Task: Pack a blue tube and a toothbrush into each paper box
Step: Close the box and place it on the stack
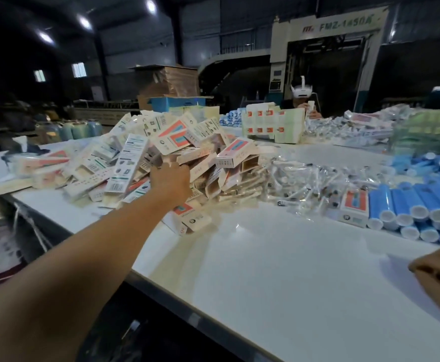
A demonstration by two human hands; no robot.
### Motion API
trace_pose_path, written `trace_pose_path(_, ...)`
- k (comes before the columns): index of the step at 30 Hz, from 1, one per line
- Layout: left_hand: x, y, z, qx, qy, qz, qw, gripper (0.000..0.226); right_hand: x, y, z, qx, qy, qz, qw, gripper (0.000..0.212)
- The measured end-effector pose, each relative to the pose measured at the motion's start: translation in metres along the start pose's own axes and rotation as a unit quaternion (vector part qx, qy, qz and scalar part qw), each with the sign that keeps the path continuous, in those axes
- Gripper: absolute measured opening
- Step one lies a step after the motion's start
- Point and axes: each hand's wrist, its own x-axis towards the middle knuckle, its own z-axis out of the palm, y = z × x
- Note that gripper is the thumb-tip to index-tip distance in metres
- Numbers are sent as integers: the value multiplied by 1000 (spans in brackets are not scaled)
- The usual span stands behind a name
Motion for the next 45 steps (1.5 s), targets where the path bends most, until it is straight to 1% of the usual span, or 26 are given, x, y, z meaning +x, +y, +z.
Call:
trace_pose_path(3, 0, -1, 10, -58, 43, -4, 997, 25, -13, -8, -11, 6, -7, 5, 1000, 19)
trace_pose_path(5, 1, -4, 7, -172, 53, -46, 983, 27, -29, -16, -27, 16, 5, -3, 1000, 17)
trace_pose_path(6, 1, -6, 3, -241, 59, -76, 966, 29, -40, -22, -37, 21, 38, -24, 999, 13)
trace_pose_path(8, 0, -14, -10, -378, 69, -145, 912, 34, -61, -33, -60, 7, 114, -98, 989, 15)
trace_pose_path(9, -2, -17, -18, -452, 72, -174, 872, 36, -72, -41, -71, 0, 127, -120, 985, 18)
trace_pose_path(11, -13, -19, -35, -577, 79, -206, 786, 37, -87, -54, -85, -3, 124, -124, 984, 21)
trace_pose_path(12, -21, -16, -43, -613, 78, -211, 757, 42, -89, -58, -88, -5, 116, -118, 986, 24)
trace_pose_path(13, -31, -10, -52, -632, 68, -204, 745, 44, -90, -62, -89, -6, 106, -112, 988, 26)
trace_pose_path(14, -41, -1, -61, -634, 56, -178, 750, 42, -91, -64, -90, -5, 98, -113, 989, 25)
trace_pose_path(15, -51, 11, -70, -618, 48, -141, 771, 39, -92, -65, -90, 1, 99, -114, 988, 21)
trace_pose_path(17, -74, 41, -91, -537, 50, -53, 840, 41, -92, -64, -90, 48, 110, -90, 989, 23)
trace_pose_path(20, -108, 99, -120, -289, 63, 77, 952, 48, -94, -66, -92, 125, 147, -96, 976, 46)
trace_pose_path(22, -130, 142, -138, -155, 59, 169, 972, 39, -99, -68, -96, 170, 158, -152, 961, 68)
trace_pose_path(25, -164, 204, -161, -105, 20, 277, 955, 28, -110, -77, -98, 249, 127, -238, 930, 92)
trace_pose_path(27, -177, 239, -172, -116, 0, 315, 942, 24, -113, -78, -95, 325, 114, -284, 895, 92)
trace_pose_path(29, -176, 263, -176, -147, -1, 319, 936, 22, -113, -75, -97, 398, 110, -278, 867, 87)
trace_pose_path(31, -166, 270, -177, -210, -1, 325, 922, 37, -113, -72, -102, 488, 97, -225, 838, 83)
trace_pose_path(33, -151, 269, -174, -292, -43, 329, 897, 71, -109, -70, -106, 528, 98, -179, 824, 71)
trace_pose_path(35, -143, 262, -168, -417, -94, 317, 847, 94, -102, -68, -109, 546, 103, -146, 818, 53)
trace_pose_path(36, -140, 262, -161, -495, -98, 313, 805, 90, -97, -67, -111, 571, 110, -125, 804, 45)
trace_pose_path(37, -139, 262, -151, -564, -81, 308, 762, 76, -93, -66, -113, 608, 120, -94, 779, 37)
trace_pose_path(38, -140, 262, -140, -600, -43, 302, 739, 58, -89, -64, -115, 653, 128, -55, 744, 30)
trace_pose_path(39, -141, 263, -128, -598, 9, 305, 741, 46, -86, -61, -117, 701, 131, -14, 701, 25)
trace_pose_path(41, -145, 266, -103, -510, 109, 348, 779, 46, -83, -56, -122, 771, 126, 57, 621, 14)
trace_pose_path(43, -148, 272, -86, -394, 152, 392, 818, 58, -83, -55, -122, 789, 115, 104, 595, 15)
trace_pose_path(45, -149, 277, -79, -309, 138, 418, 843, 68, -84, -56, -122, 786, 96, 129, 597, 18)
